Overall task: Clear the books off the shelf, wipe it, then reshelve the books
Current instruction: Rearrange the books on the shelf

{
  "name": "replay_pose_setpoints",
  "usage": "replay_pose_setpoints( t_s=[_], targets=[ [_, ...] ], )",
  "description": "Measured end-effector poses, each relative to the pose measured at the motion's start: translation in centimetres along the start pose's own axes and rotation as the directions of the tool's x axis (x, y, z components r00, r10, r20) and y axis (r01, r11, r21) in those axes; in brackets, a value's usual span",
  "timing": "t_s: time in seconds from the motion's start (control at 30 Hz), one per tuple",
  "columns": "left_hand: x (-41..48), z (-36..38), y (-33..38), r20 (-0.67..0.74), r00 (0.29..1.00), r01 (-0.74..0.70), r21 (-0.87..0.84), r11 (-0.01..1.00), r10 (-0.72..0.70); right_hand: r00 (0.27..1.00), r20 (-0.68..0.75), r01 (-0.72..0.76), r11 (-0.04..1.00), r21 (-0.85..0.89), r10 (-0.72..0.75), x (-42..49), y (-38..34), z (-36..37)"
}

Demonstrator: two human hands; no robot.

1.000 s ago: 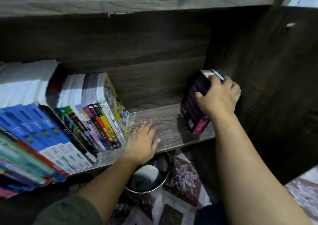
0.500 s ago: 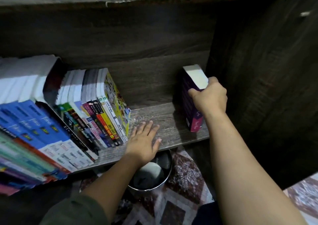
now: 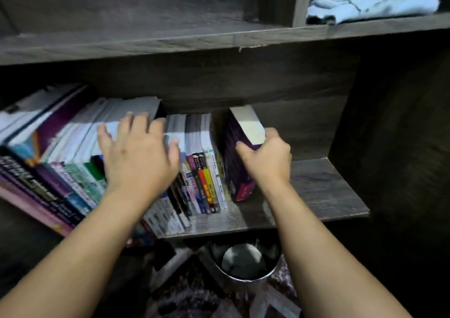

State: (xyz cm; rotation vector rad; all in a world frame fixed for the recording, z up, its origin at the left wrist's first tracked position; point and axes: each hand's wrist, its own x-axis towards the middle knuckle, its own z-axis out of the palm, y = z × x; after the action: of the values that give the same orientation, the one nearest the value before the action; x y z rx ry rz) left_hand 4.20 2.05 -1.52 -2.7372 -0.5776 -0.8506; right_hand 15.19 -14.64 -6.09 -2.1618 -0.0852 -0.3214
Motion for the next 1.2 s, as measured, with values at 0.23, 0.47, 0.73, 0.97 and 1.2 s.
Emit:
replay_pose_setpoints(
  t_s=[0.23, 0.47, 0.73, 0.97, 1.2],
  targets=[
    [-0.4, 0.3, -1.4, -0.031, 0.999, -0.041, -0.057, 0.998, 0.039, 0.820, 0.569, -0.016, 0.991, 0.129, -0.061, 0.5, -0.7, 1.5],
    [-0.9, 0.2, -1.8, 0.029, 0.999, -0.040, -0.063, 0.997, 0.042, 0.803, 0.594, 0.026, 0.999, 0.042, -0.045, 0.8, 0.5, 2.2],
    [-0.8, 0.0, -1.4, 0.086, 0.996, -0.029, 0.010, 1.000, 0.028, 0.890, 0.449, 0.093, 0.996, -0.012, -0.078, -0.9, -1.5, 4.2],
    [-1.0, -0.2, -1.3, 0.101, 0.995, -0.025, 0.040, 0.999, 0.021, 0.847, 0.517, 0.051, 0.986, 0.156, -0.126, -0.3, 0.3, 3.6],
    [-0.9, -0.1, -1.0, 0.090, 0.996, -0.016, 0.053, 0.998, 0.011, 0.895, 0.397, 0.108, 0.961, 0.255, -0.205, -2.1, 0.6, 4.6]
  ],
)
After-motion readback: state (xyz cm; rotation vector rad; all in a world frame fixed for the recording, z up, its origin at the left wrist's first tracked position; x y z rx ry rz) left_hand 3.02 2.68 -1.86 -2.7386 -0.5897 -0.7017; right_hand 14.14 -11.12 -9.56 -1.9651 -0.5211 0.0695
